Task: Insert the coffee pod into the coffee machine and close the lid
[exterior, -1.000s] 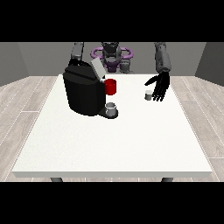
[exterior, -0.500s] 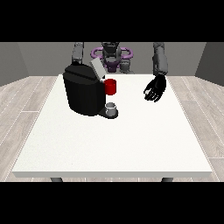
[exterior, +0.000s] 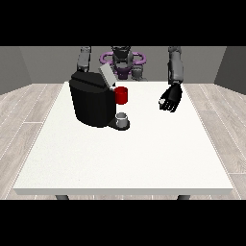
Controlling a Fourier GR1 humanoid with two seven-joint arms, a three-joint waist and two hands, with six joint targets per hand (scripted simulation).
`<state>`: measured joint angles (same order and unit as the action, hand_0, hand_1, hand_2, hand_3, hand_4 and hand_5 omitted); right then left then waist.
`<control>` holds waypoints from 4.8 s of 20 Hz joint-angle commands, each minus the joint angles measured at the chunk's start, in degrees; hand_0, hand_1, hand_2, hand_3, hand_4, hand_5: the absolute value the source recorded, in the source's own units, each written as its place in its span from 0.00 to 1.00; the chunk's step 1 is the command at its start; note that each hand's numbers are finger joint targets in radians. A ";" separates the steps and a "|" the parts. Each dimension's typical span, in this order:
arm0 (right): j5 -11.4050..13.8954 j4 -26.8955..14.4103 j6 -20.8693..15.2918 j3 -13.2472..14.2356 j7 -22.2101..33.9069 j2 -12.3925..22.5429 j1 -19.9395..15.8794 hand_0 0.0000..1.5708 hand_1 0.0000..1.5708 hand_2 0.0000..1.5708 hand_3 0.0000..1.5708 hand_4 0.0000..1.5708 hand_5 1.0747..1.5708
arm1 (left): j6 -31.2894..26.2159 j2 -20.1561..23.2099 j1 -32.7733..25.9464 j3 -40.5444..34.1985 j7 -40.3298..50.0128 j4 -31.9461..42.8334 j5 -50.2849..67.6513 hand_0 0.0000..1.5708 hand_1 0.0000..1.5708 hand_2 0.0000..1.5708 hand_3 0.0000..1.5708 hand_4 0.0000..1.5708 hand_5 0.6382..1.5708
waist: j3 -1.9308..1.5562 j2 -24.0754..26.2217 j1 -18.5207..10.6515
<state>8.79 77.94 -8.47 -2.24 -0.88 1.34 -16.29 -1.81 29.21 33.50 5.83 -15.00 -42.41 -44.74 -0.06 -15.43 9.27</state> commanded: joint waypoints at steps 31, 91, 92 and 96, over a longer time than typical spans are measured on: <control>1.40 -10.39 -2.22 0.04 -3.22 -1.25 2.73 0.00 0.00 0.00 0.00 0.00 1.00 | -21.43 -7.75 18.98 -4.26 5.52 -1.39 1.25 0.85 0.85 0.86 0.84 0.38 1.00 | 0.03 12.75 0.42; -0.68 -6.46 -1.51 7.79 0.93 4.22 -9.91 0.00 0.00 0.00 0.00 0.00 1.00 | -19.37 -2.96 38.44 -11.42 7.08 4.82 -0.21 0.81 0.81 0.81 0.75 0.11 1.00 | 0.03 -1.81 6.57; 0.00 -3.62 -0.66 5.78 1.52 3.87 -10.08 0.00 0.00 0.00 0.00 0.00 1.00 | -16.72 -2.53 38.51 -11.76 7.84 6.19 -1.18 0.78 0.78 0.79 0.74 0.00 1.00 | 0.04 -3.04 9.78; -0.37 -5.40 -1.04 7.05 1.81 4.37 -11.75 0.00 0.00 0.00 0.00 0.00 1.00 | -15.46 -3.15 38.96 -9.18 7.37 5.21 -3.90 0.77 0.77 0.78 0.70 0.00 1.00 | 0.03 -4.40 8.62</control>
<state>9.29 73.21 -10.24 3.89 1.20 5.01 -27.34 -18.79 26.06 72.23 -4.86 -7.46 -36.92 -46.57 -0.01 -18.64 17.58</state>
